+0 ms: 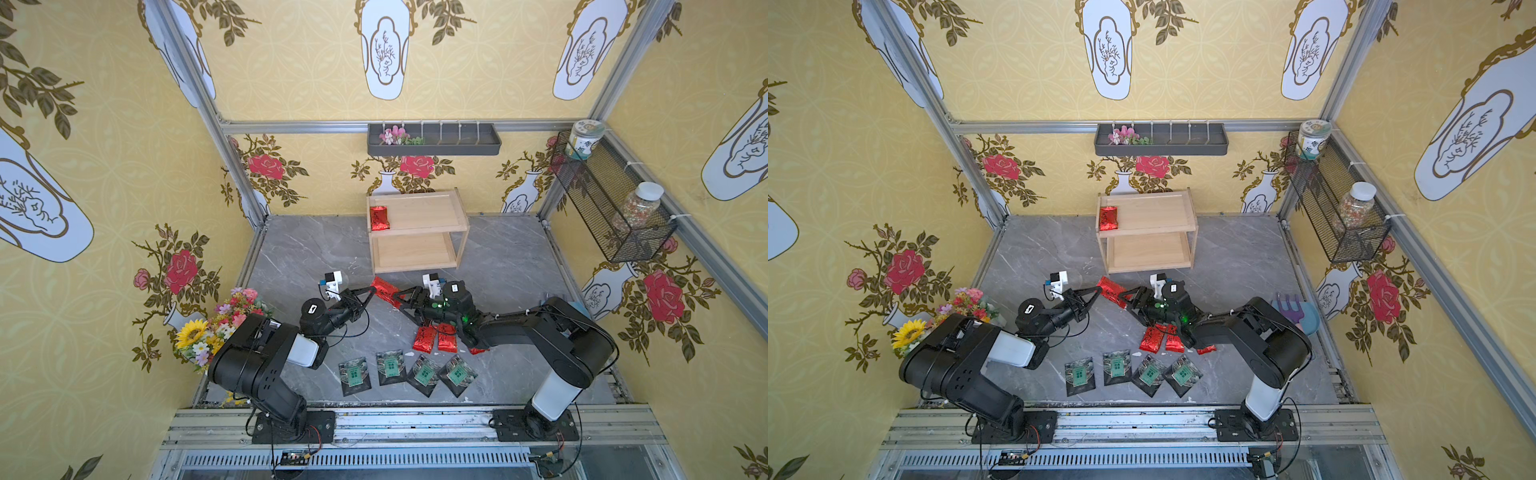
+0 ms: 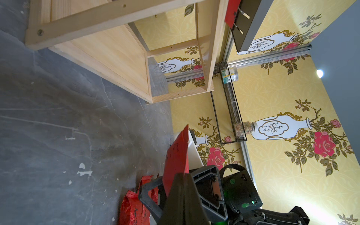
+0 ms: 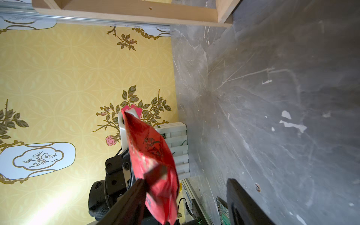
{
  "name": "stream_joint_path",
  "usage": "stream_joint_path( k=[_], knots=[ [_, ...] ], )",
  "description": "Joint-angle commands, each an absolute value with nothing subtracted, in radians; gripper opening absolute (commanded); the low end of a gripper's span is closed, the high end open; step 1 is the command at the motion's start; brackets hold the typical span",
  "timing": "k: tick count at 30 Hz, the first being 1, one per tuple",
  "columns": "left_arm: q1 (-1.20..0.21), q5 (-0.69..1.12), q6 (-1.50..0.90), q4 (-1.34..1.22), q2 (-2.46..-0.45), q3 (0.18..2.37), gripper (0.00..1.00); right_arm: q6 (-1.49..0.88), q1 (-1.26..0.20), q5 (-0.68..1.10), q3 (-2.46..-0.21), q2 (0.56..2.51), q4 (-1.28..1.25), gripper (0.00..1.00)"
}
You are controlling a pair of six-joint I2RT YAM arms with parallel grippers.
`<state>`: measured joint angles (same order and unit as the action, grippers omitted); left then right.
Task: Place the tea bags on the shelf by color
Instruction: Place the tea bag on the shelf.
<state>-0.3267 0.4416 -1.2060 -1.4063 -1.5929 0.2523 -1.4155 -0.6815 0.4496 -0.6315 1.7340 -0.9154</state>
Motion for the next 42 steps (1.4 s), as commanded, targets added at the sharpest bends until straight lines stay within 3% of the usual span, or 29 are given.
stream_joint_path(
  k=[1, 22, 32, 42],
  knots=[
    [-0.327, 0.449, -1.223, -1.470, -1.596, 0.247, 0.00, -1.448, -0.693, 0.466, -0.639, 1.752, -1.020, 0.67],
    [-0.327, 0.456, -1.238, -1.494, -1.592, 0.232, 0.00, -1.477, -0.672, 0.451, -0.564, 1.767, -1.209, 0.33],
    [-0.327, 0.453, -1.238, -1.500, -1.592, 0.223, 0.00, -1.479, -0.670, 0.445, -0.550, 1.767, -1.257, 0.01],
    [-0.310, 0.442, -1.249, -1.500, -1.599, 0.208, 0.00, -1.452, -0.670, 0.453, -0.549, 1.733, -1.174, 0.00]
  ],
)
